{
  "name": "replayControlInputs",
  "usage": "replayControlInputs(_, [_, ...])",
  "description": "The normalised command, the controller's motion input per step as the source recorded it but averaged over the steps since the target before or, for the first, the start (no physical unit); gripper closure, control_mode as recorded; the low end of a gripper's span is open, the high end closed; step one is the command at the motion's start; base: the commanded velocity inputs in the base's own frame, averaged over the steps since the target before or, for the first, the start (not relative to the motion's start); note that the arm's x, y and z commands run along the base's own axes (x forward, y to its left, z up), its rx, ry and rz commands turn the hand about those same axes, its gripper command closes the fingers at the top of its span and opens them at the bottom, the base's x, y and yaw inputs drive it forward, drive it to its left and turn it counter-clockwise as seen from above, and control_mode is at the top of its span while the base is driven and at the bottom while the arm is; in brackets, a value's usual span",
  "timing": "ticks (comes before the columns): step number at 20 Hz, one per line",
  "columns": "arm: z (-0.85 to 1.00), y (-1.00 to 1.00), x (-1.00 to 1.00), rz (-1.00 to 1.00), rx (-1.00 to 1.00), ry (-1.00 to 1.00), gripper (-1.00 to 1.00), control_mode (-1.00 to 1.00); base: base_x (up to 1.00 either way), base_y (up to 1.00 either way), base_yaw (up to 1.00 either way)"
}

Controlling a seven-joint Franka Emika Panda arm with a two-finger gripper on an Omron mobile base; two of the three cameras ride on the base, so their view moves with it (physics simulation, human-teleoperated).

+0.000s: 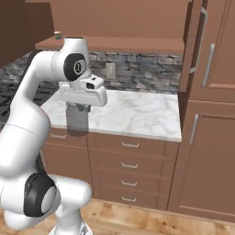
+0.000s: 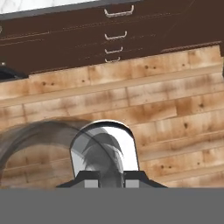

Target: Pick the candle and jar from the dining table and place them in the open cabinet. Close the cabinet after placing the objects.

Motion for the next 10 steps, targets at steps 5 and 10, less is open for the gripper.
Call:
replayControlInputs(5, [0.0, 0.0, 0.0, 0.0, 0.0, 0.0, 1.0, 1.0, 0.68, 0.01, 0.0])
replayControlInputs(10, [0.0, 0.0, 0.0, 0.0, 0.0, 0.0, 1.0, 1.0, 0.34, 0.23, 0.0])
